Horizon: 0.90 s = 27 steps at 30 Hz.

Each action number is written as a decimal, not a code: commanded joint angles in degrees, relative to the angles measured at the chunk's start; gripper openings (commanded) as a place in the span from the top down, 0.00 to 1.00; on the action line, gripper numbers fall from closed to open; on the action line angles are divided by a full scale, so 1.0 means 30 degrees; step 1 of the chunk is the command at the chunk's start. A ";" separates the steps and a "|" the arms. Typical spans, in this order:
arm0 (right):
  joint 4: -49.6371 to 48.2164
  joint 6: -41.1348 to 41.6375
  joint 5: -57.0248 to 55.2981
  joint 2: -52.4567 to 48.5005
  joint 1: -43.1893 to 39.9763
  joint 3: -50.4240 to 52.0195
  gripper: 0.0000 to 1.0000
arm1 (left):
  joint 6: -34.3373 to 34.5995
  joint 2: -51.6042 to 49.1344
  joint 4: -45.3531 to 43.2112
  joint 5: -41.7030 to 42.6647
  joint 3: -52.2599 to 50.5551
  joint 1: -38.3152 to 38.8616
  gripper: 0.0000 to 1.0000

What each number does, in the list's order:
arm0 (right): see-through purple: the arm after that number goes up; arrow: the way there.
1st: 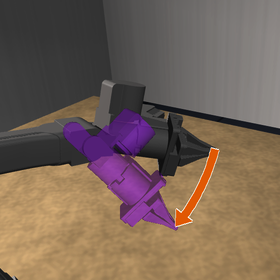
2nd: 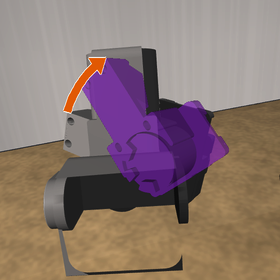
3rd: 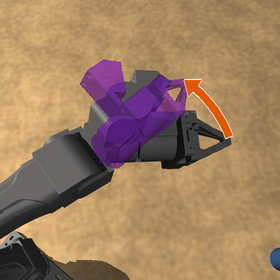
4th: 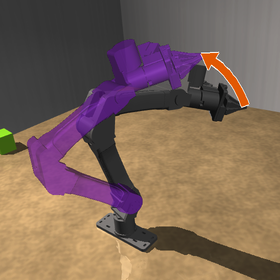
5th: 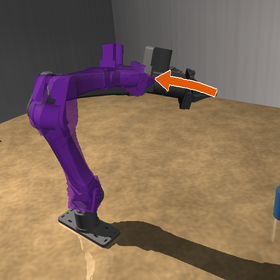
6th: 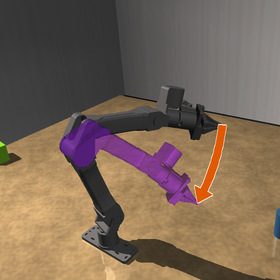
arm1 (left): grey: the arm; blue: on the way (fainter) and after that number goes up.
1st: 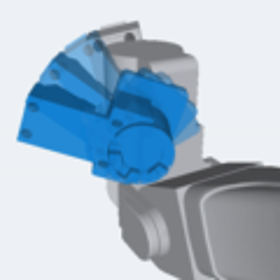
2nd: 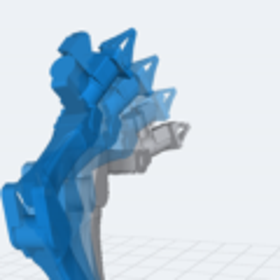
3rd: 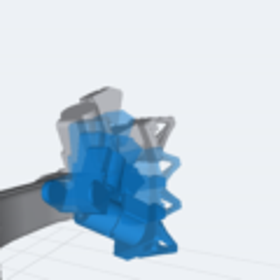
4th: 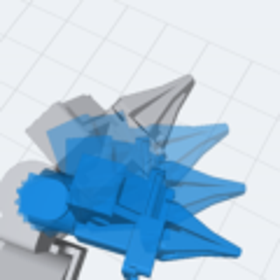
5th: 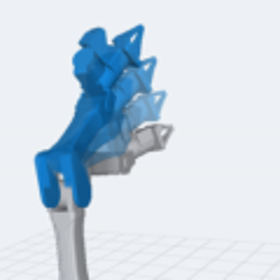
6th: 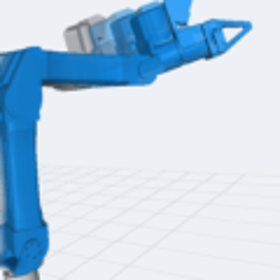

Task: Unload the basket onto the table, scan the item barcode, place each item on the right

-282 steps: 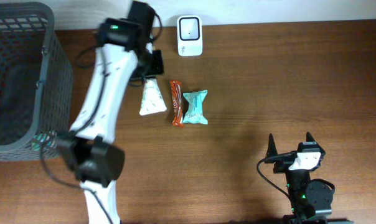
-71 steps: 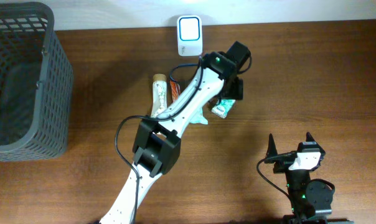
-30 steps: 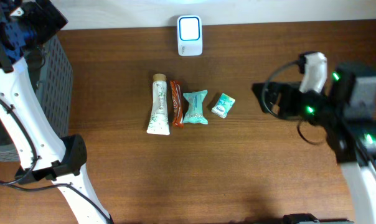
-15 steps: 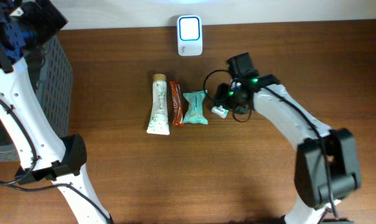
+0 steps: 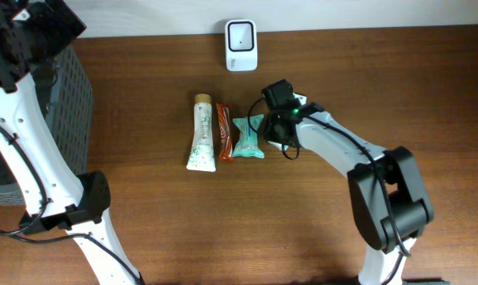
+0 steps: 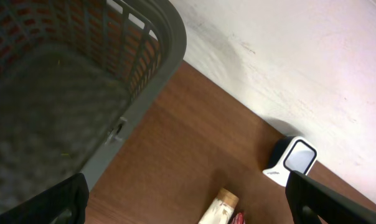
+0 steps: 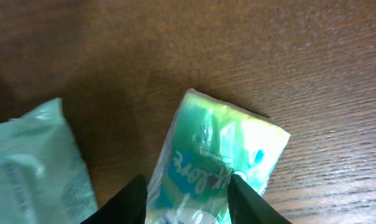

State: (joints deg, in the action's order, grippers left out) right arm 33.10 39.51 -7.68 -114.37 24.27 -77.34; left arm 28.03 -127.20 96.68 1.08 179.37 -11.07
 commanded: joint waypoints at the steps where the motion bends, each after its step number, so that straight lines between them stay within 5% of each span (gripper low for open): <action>1: 0.0204 0.0648 -0.1333 -0.1093 0.0277 -0.0226 0.60 | -0.0306 0.0379 0.0007 0.0066 0.0087 -0.0153 0.01; 6: 0.1814 0.0634 -0.1457 -0.1195 0.0240 -0.1260 0.96 | -0.0306 0.0379 0.0007 0.0066 0.0087 -0.0153 0.01; 9: 0.4590 -0.1348 -0.0386 -0.1107 0.0080 -0.4605 0.96 | -0.0306 0.0372 0.0007 0.0066 0.0087 -0.0153 0.01; 12: 0.6761 -0.4656 0.4940 -0.1107 -0.1341 -0.7453 0.96 | -0.0306 0.0372 0.0007 0.0066 0.0087 -0.0153 0.01; 14: 0.7344 -0.5894 0.8247 -0.1217 -0.2623 -0.7337 0.96 | -0.0306 0.0379 0.0000 0.0066 0.0087 -0.0153 0.01; 17: 0.7264 -0.5887 0.7970 -0.1362 -0.2900 -0.6681 0.62 | -0.0306 0.0372 0.0007 0.0066 0.0087 -0.0153 0.01; 19: 0.6834 -0.5880 0.6725 -0.1435 -0.2171 -0.6470 0.51 | -0.0306 0.0372 0.0000 0.0066 0.0087 -0.0153 0.01; 27: 0.6907 -0.1144 0.1581 -0.3257 -0.0335 -0.6390 0.59 | -0.0306 0.0379 0.0000 0.0073 0.0087 -0.0153 0.01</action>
State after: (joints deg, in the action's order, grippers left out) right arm 52.58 30.76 3.66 -120.95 23.38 -97.27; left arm 28.03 -127.17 96.68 1.08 179.37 -11.07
